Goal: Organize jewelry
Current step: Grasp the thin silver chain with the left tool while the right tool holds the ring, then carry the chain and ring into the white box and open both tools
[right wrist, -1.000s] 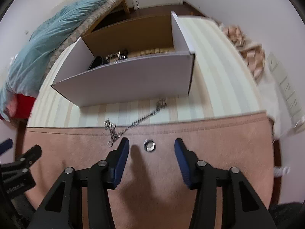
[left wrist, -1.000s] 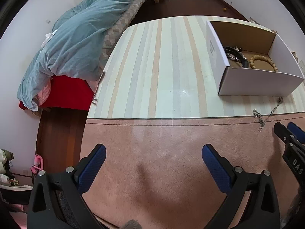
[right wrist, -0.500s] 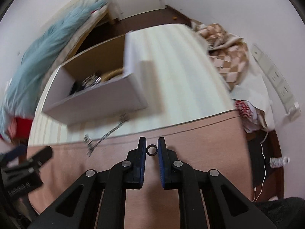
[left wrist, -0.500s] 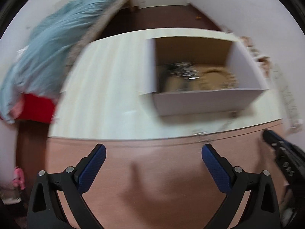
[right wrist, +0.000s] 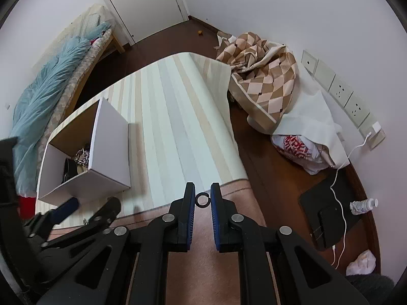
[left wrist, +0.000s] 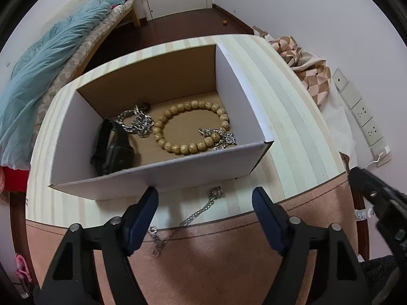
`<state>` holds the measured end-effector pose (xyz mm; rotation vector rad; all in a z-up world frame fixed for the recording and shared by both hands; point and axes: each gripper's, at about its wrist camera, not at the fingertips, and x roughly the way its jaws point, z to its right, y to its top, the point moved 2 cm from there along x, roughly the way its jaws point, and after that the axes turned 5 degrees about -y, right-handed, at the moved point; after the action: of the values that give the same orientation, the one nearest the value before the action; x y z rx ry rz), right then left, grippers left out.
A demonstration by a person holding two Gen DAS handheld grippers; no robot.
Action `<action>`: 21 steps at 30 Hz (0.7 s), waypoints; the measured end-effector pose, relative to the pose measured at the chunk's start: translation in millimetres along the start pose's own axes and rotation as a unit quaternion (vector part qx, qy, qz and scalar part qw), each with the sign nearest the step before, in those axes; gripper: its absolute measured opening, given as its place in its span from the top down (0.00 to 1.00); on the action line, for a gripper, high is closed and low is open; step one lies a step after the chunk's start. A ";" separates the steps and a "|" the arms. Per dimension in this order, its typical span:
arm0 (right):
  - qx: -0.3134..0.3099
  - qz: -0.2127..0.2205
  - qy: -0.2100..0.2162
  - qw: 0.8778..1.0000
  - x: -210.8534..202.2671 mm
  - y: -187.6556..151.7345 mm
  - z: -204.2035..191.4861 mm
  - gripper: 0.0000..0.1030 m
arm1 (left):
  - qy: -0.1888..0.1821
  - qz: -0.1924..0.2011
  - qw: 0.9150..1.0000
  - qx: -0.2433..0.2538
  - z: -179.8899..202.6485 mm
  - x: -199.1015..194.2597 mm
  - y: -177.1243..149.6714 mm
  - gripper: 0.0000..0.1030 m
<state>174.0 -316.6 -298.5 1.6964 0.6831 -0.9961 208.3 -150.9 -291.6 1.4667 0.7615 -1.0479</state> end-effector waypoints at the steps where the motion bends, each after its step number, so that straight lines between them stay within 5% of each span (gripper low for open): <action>1: 0.000 0.001 0.000 1.000 -0.5 1.5 0.3 0.88 | -0.001 0.000 1.000 -0.001 -0.1 2.2 -0.1 0.29; 4: 0.000 0.006 0.000 1.000 -1.3 5.5 0.3 0.88 | 0.002 -0.004 1.000 0.001 2.6 7.4 -1.9 0.35; 6: 0.001 0.007 0.001 1.000 -2.4 7.1 0.4 0.88 | 0.001 -0.008 1.000 0.000 3.4 11.3 -3.5 0.52; 8: 0.000 0.009 0.000 1.000 -3.3 7.3 0.8 0.88 | -0.002 -0.003 1.000 -0.002 3.5 10.9 -4.2 0.57; 11: 0.000 0.009 -0.003 1.000 -4.5 7.1 1.4 0.87 | -0.006 0.003 1.000 0.002 4.4 9.9 -3.0 0.89; 21: -0.006 0.021 0.016 1.000 -31.4 6.1 -4.9 0.88 | -0.050 0.025 0.998 -0.005 -7.6 -28.1 -11.9 0.92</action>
<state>164.7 -313.4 -267.7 1.7127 0.6712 -0.9351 187.9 -138.8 -270.9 1.4078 0.6558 -1.0698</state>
